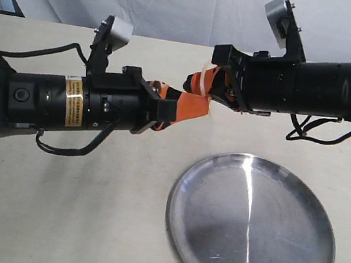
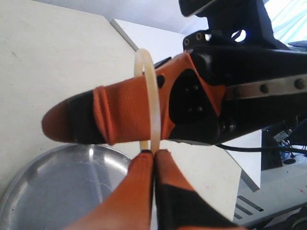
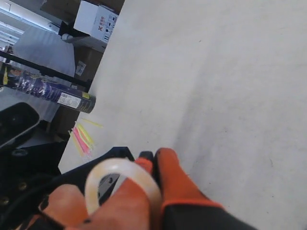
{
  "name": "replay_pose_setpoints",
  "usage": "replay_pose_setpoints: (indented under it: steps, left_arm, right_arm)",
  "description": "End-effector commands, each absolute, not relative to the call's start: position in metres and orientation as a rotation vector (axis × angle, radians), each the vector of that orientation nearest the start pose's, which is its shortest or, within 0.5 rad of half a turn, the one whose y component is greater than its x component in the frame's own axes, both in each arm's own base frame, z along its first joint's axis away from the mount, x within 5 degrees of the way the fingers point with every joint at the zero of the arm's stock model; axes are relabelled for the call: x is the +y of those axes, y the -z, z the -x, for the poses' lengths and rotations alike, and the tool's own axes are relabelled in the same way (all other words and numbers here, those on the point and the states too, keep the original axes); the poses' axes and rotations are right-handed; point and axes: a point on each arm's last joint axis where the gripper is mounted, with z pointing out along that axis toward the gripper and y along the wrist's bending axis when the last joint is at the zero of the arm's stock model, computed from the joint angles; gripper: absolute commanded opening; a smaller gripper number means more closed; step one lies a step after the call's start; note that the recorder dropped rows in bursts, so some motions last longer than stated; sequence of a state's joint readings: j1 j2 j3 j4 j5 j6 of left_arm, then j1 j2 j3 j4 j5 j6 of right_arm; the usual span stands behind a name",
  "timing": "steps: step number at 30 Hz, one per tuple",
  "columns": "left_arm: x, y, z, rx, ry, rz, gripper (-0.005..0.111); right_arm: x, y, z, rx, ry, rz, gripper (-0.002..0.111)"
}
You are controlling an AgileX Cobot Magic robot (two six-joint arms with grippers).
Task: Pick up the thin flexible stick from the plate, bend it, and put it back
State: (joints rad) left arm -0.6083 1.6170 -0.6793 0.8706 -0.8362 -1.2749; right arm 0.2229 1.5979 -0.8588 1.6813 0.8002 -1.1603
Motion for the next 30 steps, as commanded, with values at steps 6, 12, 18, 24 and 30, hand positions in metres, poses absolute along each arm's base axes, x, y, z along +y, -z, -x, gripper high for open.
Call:
replay_pose_setpoints:
  steps: [6, 12, 18, 24, 30]
  left_arm:
    - [-0.2192, -0.1998, -0.2235, 2.014, 1.292, -0.492, 0.0]
    - [-0.2193, -0.1993, -0.2236, 2.016, 1.291, -0.492, 0.0]
    - [-0.2193, -0.1993, -0.2236, 2.016, 1.291, -0.492, 0.0]
    - [-0.2184, -0.2008, -0.2264, 1.985, 1.26, -0.484, 0.0]
    - [-0.218, -0.2006, -0.2273, 1.981, 1.242, -0.488, 0.0]
  right_arm:
    - [0.1588, -0.27, -0.2603, 2.014, -1.799, 0.365, -0.001]
    - [0.1587, -0.2698, -0.2606, 2.016, -1.795, 0.362, -0.001]
    - [0.1584, -0.2685, -0.2623, 2.026, -1.771, 0.346, -0.001]
    - [0.1583, -0.2684, -0.2624, 2.027, -1.768, 0.345, -0.001]
    - [0.1578, -0.2667, -0.2648, 2.027, -1.718, 0.348, -0.001]
